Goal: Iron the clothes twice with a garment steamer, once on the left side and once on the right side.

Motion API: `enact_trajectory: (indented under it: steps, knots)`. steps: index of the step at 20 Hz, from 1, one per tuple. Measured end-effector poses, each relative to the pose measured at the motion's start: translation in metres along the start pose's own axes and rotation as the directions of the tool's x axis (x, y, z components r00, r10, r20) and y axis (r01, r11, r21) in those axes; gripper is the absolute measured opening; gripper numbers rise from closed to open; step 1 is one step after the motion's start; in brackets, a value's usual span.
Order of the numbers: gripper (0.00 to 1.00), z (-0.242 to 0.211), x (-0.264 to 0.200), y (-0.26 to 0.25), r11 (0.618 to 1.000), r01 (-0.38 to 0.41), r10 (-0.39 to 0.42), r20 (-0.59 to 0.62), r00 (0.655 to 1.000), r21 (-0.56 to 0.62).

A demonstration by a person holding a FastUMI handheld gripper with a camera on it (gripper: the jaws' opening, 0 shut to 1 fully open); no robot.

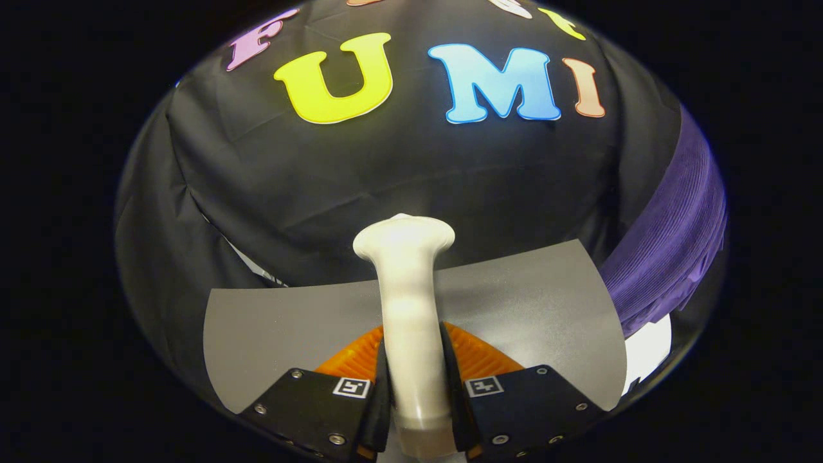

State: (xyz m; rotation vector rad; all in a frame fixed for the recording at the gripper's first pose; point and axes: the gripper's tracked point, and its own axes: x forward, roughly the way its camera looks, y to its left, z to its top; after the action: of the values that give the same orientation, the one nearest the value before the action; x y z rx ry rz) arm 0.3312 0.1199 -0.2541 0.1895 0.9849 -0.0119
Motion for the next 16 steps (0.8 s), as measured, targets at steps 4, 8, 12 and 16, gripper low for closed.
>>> enact_trajectory:
  steps: [4, 8, 12, 16]
  knots:
    - [0.36, -0.001, -0.003, 0.006, 1.000, -0.021, 0.022, 0.056, 0.998, -0.022]
    - [0.34, 0.004, -0.026, 0.010, 0.997, -0.040, 0.047, 0.116, 0.992, -0.065]
    - [0.34, 0.012, -0.077, 0.002, 0.995, -0.055, 0.074, 0.241, 0.968, -0.085]
    - [0.34, 0.015, -0.140, -0.021, 0.993, -0.067, 0.097, 0.364, 0.926, -0.094]
